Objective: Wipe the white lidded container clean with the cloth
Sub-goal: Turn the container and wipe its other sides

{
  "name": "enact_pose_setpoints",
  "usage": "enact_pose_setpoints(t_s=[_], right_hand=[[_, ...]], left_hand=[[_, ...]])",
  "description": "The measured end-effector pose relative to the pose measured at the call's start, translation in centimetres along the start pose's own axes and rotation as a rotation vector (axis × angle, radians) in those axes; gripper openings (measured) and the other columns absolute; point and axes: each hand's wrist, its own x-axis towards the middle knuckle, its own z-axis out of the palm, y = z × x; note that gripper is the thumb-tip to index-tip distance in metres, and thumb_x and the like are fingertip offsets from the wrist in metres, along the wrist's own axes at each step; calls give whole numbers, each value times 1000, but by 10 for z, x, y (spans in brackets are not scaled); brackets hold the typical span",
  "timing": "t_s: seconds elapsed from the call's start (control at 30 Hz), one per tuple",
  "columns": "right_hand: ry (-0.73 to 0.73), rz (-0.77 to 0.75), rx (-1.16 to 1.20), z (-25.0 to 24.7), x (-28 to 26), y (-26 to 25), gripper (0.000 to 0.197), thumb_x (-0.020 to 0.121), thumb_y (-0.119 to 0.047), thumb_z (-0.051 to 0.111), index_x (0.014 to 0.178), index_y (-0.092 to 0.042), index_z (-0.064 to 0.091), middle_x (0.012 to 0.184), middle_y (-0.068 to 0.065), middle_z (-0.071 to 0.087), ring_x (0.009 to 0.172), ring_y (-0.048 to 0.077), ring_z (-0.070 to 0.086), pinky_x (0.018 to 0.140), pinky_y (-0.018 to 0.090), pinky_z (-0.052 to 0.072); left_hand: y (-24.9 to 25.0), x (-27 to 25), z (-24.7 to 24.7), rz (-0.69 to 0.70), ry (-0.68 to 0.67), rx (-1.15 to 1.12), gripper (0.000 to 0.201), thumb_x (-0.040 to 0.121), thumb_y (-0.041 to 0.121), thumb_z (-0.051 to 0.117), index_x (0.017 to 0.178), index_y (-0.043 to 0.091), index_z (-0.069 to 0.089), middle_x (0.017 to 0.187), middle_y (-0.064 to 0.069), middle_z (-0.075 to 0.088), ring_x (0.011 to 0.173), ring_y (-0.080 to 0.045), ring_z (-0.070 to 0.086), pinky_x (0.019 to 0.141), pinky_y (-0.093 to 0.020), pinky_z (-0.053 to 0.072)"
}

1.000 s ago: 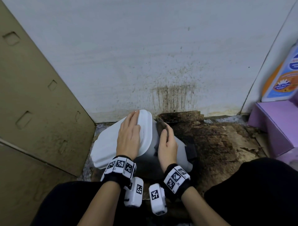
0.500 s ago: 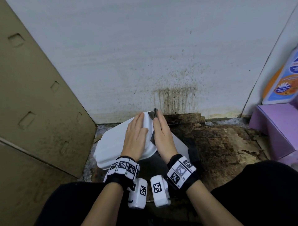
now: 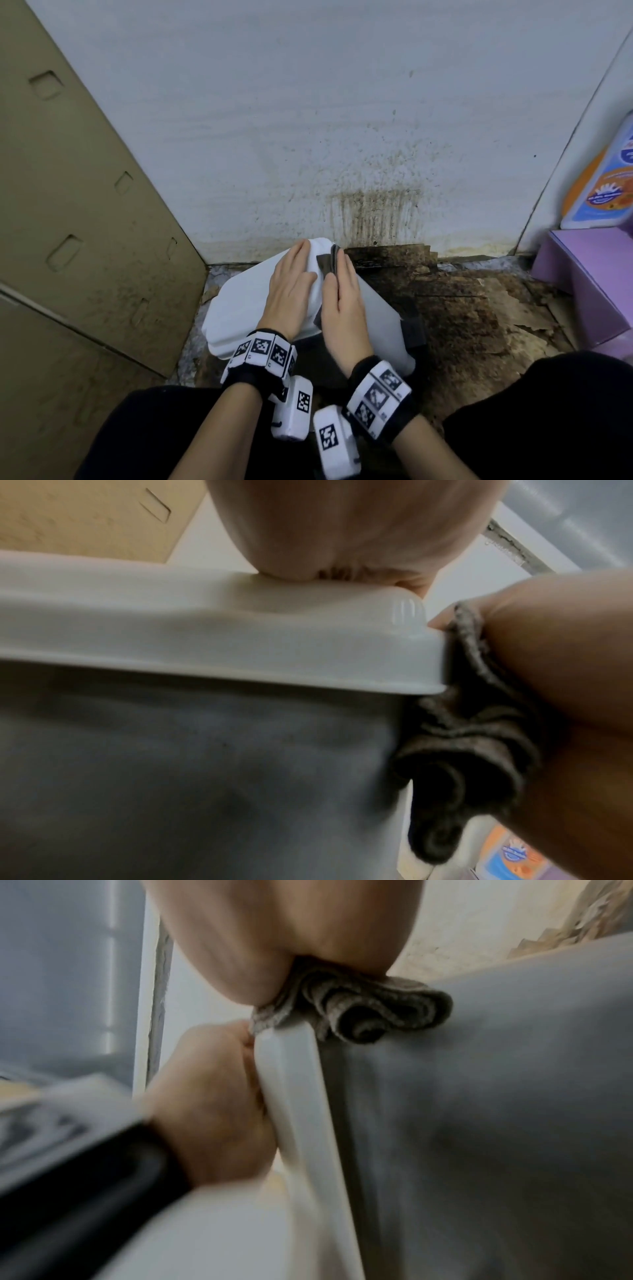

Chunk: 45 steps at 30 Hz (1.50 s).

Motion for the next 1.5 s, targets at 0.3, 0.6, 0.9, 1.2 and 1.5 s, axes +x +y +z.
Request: enact_pose_setpoints(t_s=[0.3, 0.6, 0.9, 1.2, 1.5], right_hand=[[-242, 39, 5, -40, 27, -4, 54, 111, -32, 29, 161, -30, 10, 168, -17, 6, 151, -5, 6, 124, 22, 5], [-59, -12, -151, -33, -2, 85, 50, 109, -42, 19, 158, -40, 13, 167, -20, 8, 151, -8, 4, 127, 32, 7], [37, 277, -255, -62, -6, 150, 50, 110, -30, 21, 160, -26, 15, 169, -5, 10, 154, 7, 7, 116, 17, 0], [79, 301, -258, -38, -1, 126, 52, 110, -30, 22, 161, -29, 14, 169, -7, 9, 155, 8, 4, 126, 32, 1], [-201, -70, -259, 0, 2, 44, 52, 110, -38, 15, 160, -37, 2, 166, -23, -6, 150, -7, -14, 122, 24, -6]], left_hand=[[23, -2, 0, -123, -63, -138, 60, 99, 20, 28, 158, 22, 16, 165, 8, 13, 147, -3, 11, 121, -27, 12], [14, -3, -6, -177, -44, -200, 68, 90, 27, 27, 157, 25, 20, 163, 11, 17, 140, 2, 16, 113, -22, 12], [-3, -5, -15, -227, -10, -259, 71, 85, 29, 28, 155, 29, 24, 161, 14, 21, 145, -5, 19, 115, -25, 15], [-7, -5, -17, -221, 29, -229, 71, 84, 25, 25, 155, 23, 27, 161, 8, 24, 148, -10, 20, 119, -27, 14], [-14, -10, -20, -234, 38, -210, 60, 97, 16, 28, 156, 24, 25, 163, 8, 22, 148, -10, 18, 119, -26, 12]])
